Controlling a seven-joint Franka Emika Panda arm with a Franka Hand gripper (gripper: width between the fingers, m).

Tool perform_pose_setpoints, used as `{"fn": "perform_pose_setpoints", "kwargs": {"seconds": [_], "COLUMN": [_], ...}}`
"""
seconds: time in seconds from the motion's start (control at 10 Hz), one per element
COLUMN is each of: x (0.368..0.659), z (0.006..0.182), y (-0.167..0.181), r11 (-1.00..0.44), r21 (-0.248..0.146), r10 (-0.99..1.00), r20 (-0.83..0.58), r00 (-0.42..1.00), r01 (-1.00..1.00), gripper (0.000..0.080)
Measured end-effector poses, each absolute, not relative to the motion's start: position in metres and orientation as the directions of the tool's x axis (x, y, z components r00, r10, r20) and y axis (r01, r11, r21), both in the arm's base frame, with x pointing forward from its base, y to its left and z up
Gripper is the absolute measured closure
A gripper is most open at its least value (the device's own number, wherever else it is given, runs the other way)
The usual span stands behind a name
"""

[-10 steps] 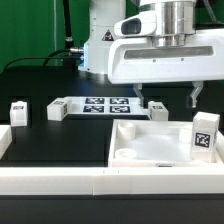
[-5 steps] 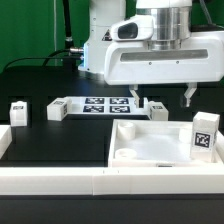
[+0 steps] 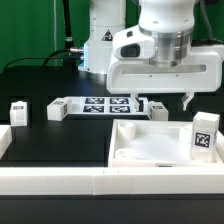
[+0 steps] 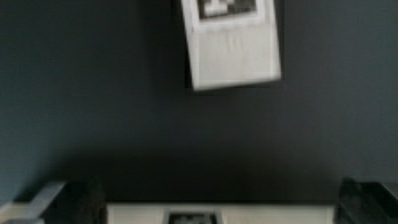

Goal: Assemble square table

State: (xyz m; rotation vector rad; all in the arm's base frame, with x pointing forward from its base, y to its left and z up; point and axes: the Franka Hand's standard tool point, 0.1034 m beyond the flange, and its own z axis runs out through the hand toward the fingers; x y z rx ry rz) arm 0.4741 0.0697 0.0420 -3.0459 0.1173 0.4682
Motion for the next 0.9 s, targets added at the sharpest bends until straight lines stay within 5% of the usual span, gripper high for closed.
{"fn": "perform_pose_setpoints", "kwargs": {"seconds": [0.4,0.9], "x": [0.466,0.459], "z": [0.039,0.032], "y": [0.069,0.070], "r11": [-0.995,-0.996], "r21": [-0.035,-0.033], "r10": [-0.055,-0.046], "r20": [-0.543,-0.636], "r00": [0.838,0.770], "r01": [-0.088,-0.086], "gripper": [0.0150,0.0150]}}
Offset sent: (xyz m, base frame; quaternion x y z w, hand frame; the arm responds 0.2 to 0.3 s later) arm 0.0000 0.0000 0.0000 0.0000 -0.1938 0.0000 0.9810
